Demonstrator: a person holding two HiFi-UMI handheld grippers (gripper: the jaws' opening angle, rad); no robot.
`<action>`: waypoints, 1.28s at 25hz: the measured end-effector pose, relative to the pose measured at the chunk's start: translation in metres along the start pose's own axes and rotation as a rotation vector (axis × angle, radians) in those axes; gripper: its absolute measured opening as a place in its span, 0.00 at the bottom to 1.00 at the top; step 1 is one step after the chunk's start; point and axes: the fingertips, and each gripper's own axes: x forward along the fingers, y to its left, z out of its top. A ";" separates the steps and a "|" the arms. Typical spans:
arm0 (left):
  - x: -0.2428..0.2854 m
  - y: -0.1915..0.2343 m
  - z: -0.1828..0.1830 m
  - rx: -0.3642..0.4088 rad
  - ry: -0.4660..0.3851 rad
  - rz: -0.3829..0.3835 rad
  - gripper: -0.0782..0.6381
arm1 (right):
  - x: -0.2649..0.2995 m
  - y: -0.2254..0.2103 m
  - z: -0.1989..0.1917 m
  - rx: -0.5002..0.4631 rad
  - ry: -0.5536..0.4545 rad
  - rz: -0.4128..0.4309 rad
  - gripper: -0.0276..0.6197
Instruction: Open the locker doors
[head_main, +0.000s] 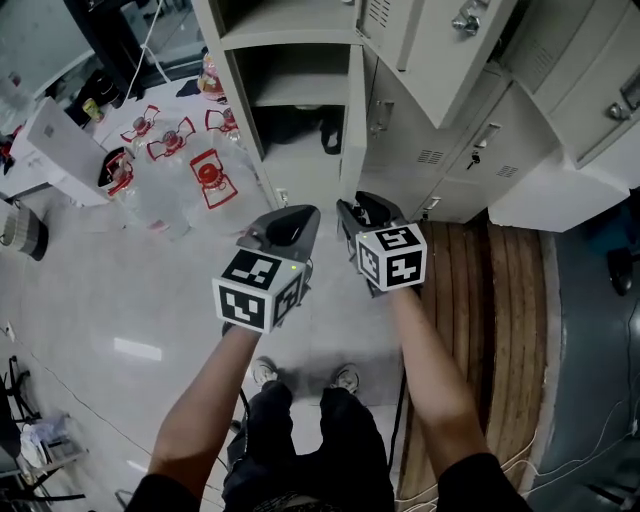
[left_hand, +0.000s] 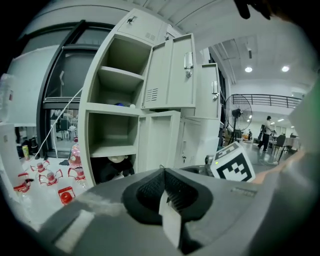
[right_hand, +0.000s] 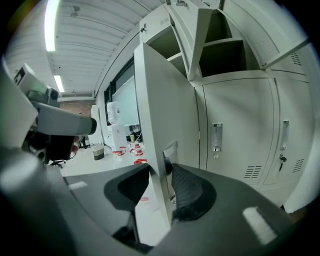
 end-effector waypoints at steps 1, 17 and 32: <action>0.004 -0.005 0.002 0.003 -0.003 -0.005 0.11 | -0.003 -0.004 -0.001 -0.002 0.001 -0.002 0.27; 0.016 -0.035 0.026 0.021 -0.018 -0.024 0.11 | -0.038 -0.036 0.001 0.011 0.022 -0.063 0.20; -0.042 -0.037 0.096 0.019 -0.033 -0.018 0.11 | -0.123 0.012 0.093 0.078 -0.004 -0.120 0.18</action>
